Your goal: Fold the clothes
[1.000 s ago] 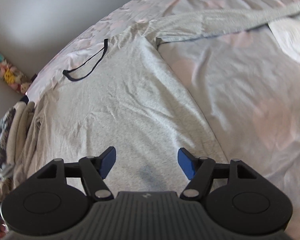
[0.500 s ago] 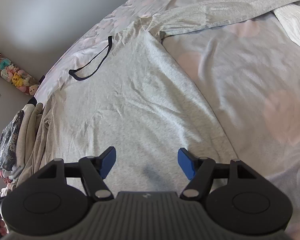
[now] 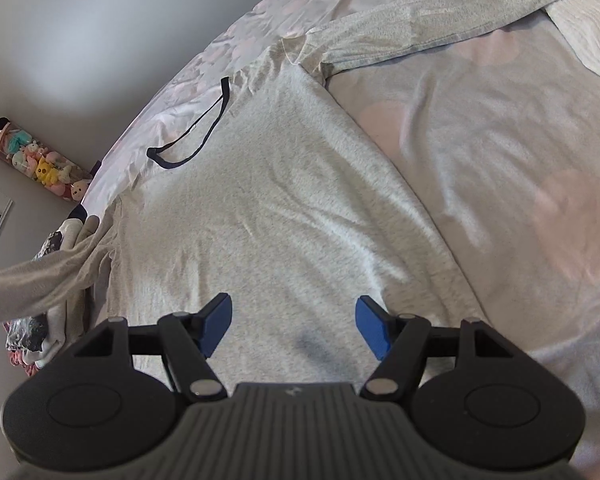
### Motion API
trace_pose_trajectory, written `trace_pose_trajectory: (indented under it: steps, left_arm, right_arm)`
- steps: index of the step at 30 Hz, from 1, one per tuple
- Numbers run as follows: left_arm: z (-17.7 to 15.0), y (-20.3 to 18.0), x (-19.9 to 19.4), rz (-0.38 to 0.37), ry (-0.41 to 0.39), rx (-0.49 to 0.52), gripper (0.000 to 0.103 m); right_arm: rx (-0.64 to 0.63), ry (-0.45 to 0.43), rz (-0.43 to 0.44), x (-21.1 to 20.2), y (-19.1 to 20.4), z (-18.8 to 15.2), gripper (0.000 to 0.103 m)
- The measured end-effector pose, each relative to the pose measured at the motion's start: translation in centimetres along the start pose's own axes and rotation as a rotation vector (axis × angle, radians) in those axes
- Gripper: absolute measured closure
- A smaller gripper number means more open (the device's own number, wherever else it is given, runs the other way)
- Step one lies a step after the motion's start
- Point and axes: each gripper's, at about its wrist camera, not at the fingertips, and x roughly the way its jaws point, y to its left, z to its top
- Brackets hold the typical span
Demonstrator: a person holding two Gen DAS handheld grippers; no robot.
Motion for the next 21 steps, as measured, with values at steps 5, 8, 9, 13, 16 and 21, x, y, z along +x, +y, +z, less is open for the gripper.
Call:
trace_pose_trajectory:
  steps: [5, 8, 9, 13, 16, 21]
  left_arm:
    - [4.1, 1.9, 2.0, 0.118, -0.001, -0.048, 0.103]
    - [5.0, 4.1, 4.5, 0.209, 0.023, -0.057, 0.103]
    - [5.1, 4.8, 5.5, 0.239, 0.037, -0.055, 0.103]
    - [4.5, 7.6, 9.8, 0.305, 0.081, -0.055, 0.103]
    - [3.4, 9.4, 12.4, 0.318, 0.079, -0.06, 0.103]
    - [1.8, 11.4, 14.6, 0.381, 0.09, -0.038, 0.086]
  right_arm:
    - [0.018, 0.005, 0.008, 0.1, -0.4, 0.0, 0.032]
    - [0.03, 0.003, 0.01, 0.3, -0.6, 0.1, 0.032]
    - [0.027, 0.002, 0.012, 0.3, -0.5, 0.1, 0.032]
    - [0.02, -0.002, 0.015, 0.6, -0.4, 0.1, 0.032]
    - [0.018, -0.006, 0.011, 1.0, -0.2, 0.2, 0.032]
    - [-0.009, -0.013, -0.015, 1.6, 0.4, 0.3, 0.032]
